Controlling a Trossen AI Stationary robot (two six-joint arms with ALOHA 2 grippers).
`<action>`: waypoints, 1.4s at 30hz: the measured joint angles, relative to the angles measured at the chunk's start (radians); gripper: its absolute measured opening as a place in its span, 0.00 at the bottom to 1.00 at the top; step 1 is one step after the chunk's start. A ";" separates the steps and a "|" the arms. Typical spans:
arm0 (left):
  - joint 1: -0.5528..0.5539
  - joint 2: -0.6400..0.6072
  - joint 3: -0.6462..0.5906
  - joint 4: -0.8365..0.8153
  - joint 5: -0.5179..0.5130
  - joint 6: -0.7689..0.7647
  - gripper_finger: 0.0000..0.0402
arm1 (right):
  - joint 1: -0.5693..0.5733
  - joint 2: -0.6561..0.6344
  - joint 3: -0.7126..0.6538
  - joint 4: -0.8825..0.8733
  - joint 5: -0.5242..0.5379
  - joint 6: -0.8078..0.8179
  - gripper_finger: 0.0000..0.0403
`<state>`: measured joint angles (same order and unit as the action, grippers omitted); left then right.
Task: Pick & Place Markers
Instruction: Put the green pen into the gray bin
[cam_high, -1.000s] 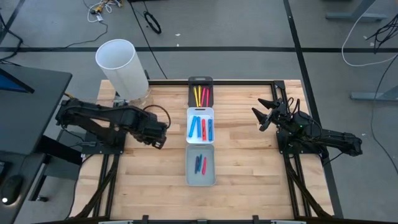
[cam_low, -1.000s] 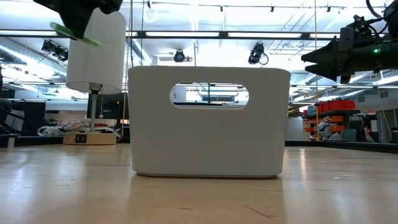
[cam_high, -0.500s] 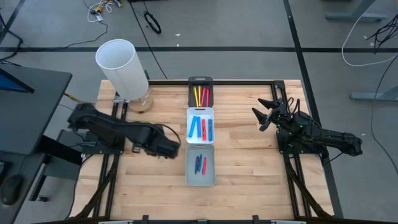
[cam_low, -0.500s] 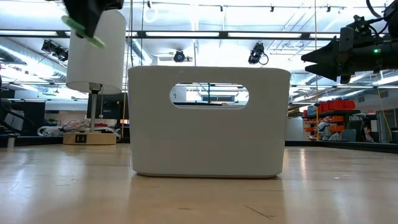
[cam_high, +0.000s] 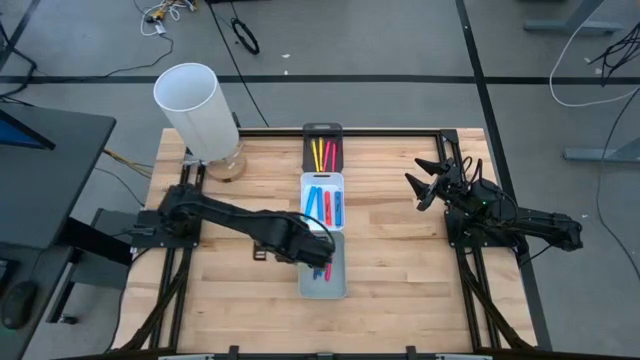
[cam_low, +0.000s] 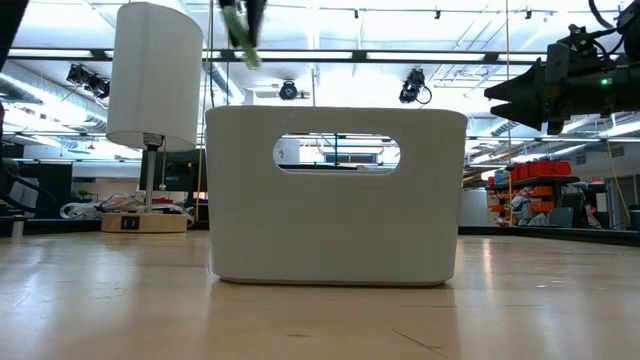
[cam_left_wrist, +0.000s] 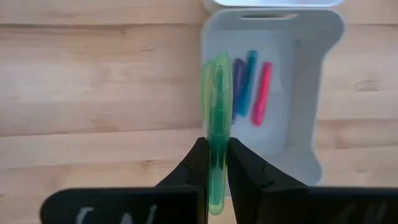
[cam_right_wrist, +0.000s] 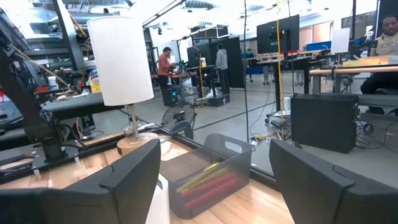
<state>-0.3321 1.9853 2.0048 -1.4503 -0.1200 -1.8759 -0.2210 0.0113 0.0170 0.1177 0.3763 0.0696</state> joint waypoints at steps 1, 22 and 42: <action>0.002 0.018 0.024 -0.007 0.000 -0.001 0.09 | 0.000 0.000 0.000 0.000 0.000 0.000 0.75; 0.021 0.131 0.113 0.021 0.022 -0.025 0.09 | 0.000 0.000 0.000 0.000 0.000 0.000 0.75; 0.021 0.136 -0.245 0.465 0.072 -0.028 0.09 | 0.000 0.000 0.000 0.000 0.000 0.000 0.75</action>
<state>-0.3107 2.1216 1.7597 -0.9851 -0.0483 -1.9040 -0.2209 0.0113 0.0170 0.1173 0.3763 0.0693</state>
